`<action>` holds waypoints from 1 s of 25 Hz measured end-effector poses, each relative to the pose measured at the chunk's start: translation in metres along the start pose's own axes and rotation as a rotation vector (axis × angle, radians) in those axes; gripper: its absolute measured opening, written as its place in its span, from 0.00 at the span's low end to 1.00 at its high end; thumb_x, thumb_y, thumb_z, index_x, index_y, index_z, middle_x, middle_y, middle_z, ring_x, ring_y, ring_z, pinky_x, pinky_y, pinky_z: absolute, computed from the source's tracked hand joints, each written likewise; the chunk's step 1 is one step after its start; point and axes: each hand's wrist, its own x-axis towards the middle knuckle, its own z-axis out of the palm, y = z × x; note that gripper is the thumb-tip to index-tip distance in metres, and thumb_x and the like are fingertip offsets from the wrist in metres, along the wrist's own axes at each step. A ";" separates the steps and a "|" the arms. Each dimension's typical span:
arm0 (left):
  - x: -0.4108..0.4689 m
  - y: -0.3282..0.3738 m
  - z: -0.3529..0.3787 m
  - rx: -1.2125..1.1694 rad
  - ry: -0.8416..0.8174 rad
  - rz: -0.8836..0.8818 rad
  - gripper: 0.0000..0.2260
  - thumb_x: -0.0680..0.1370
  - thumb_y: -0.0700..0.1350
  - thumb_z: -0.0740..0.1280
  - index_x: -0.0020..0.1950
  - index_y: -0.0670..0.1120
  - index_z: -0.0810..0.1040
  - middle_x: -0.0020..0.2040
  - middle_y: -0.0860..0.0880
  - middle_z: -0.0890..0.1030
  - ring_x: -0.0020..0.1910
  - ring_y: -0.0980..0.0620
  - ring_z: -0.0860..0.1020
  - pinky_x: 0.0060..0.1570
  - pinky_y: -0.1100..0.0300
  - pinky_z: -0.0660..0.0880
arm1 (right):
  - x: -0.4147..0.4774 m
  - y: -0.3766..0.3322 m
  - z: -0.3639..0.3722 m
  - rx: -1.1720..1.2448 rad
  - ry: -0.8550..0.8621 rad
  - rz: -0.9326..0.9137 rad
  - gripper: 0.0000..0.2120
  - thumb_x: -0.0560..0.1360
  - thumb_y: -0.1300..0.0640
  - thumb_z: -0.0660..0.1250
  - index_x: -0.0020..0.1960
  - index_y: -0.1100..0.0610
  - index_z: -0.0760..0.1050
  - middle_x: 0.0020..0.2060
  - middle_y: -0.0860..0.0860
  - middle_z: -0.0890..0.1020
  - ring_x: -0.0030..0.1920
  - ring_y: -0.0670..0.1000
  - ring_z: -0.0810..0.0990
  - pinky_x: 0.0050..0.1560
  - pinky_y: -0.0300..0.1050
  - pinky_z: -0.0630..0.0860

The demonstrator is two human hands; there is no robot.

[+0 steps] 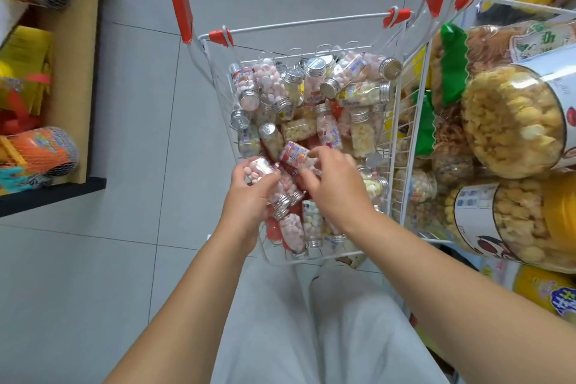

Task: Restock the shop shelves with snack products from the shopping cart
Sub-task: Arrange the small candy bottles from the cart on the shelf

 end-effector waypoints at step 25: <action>0.008 0.012 0.009 -0.118 -0.122 -0.241 0.08 0.76 0.50 0.72 0.50 0.47 0.80 0.36 0.48 0.79 0.29 0.55 0.76 0.28 0.60 0.79 | -0.011 0.000 -0.037 0.398 -0.079 -0.014 0.07 0.76 0.48 0.68 0.48 0.51 0.78 0.42 0.43 0.80 0.45 0.45 0.79 0.48 0.43 0.75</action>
